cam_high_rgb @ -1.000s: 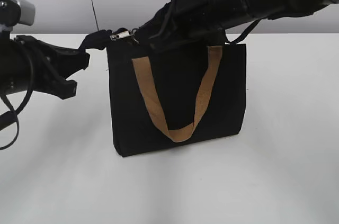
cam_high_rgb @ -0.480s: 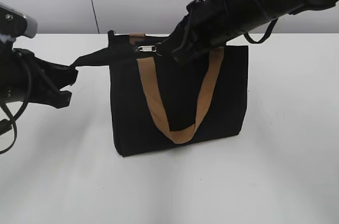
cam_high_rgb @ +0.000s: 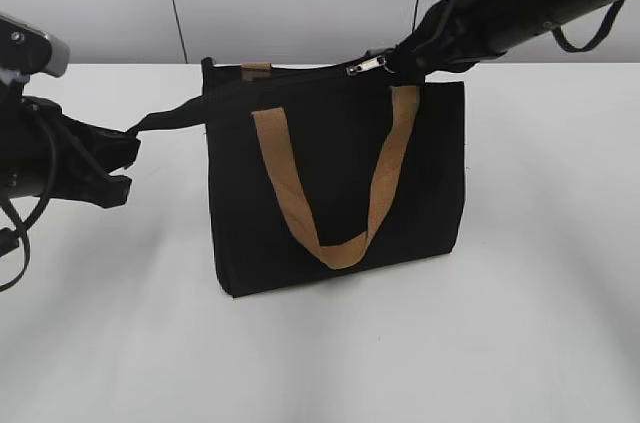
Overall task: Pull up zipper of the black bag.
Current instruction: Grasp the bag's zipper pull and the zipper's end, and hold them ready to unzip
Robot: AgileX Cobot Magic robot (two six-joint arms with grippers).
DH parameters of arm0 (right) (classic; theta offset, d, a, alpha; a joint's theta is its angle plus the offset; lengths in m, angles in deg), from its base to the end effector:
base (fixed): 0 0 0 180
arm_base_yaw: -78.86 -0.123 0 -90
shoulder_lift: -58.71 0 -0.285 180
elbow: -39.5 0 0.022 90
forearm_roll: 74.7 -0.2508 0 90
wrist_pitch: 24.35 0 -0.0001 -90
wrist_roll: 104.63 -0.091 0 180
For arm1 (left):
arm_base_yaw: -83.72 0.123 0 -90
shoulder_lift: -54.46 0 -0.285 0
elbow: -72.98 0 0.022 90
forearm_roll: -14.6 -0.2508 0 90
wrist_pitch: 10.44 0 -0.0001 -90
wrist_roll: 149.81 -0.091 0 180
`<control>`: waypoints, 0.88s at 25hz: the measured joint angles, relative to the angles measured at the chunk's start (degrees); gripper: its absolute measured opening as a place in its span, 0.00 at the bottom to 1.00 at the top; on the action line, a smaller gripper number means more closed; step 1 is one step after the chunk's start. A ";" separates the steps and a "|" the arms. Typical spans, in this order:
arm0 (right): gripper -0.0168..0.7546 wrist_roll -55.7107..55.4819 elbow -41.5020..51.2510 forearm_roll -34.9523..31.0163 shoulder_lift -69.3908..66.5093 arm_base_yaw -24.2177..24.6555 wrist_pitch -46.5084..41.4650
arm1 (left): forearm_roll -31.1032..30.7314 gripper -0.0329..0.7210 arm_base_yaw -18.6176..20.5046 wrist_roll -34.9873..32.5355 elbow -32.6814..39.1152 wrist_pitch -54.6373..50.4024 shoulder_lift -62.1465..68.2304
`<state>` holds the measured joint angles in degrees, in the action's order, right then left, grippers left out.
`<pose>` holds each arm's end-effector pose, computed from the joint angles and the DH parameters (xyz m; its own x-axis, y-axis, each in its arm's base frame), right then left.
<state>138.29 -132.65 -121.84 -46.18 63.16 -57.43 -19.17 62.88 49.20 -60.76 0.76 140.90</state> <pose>0.3466 0.1353 0.2611 -0.4718 -0.4713 -0.7452 -0.7279 0.6851 0.0276 0.2368 -0.1006 0.2037 -0.3902 0.4104 -0.8242 0.5510 0.8213 0.1481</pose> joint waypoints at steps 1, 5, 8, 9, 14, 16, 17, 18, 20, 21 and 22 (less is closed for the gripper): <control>0.02 -0.13 0.00 0.00 0.13 1.04 -0.93 | 0.04 0.06 0.00 0.00 0.00 0.00 0.00; 0.02 -0.66 0.00 0.25 0.31 5.40 -3.83 | 0.04 0.06 0.00 0.00 0.00 -0.22 0.00; 0.02 -1.77 0.00 0.32 0.31 8.22 -5.57 | 0.04 0.06 0.00 0.00 0.00 -0.20 0.00; 0.02 -2.04 0.00 0.19 0.31 8.72 -6.12 | 0.04 0.06 0.00 0.00 0.00 0.08 0.00; 0.02 -2.51 0.00 -0.19 0.37 8.88 -7.42 | 0.04 0.06 0.00 0.00 0.00 0.06 0.00; 0.03 -2.57 0.00 -0.12 0.37 8.08 -7.42 | 0.26 0.06 0.00 0.00 0.00 -0.29 0.00; 0.05 -2.71 0.00 0.00 0.42 7.67 -7.36 | 1.11 0.06 0.00 0.00 0.00 -0.55 0.00; 0.09 -2.99 0.00 0.09 0.52 7.30 -7.36 | 2.17 0.06 0.00 0.00 0.00 -0.92 0.00; 0.21 -3.60 0.00 0.28 1.00 6.64 -7.36 | 5.71 0.12 0.00 0.00 0.00 -1.53 0.00; 0.30 -3.98 0.00 0.28 1.40 6.37 -7.42 | 7.42 0.19 0.00 0.00 0.00 -2.02 0.00; 0.39 -4.49 0.00 0.28 1.77 6.19 -7.71 | 8.93 0.26 0.00 0.00 0.00 -2.46 0.00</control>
<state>133.81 -132.65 -121.56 -44.41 69.35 -65.13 -10.25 62.88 49.20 -60.76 -1.70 140.90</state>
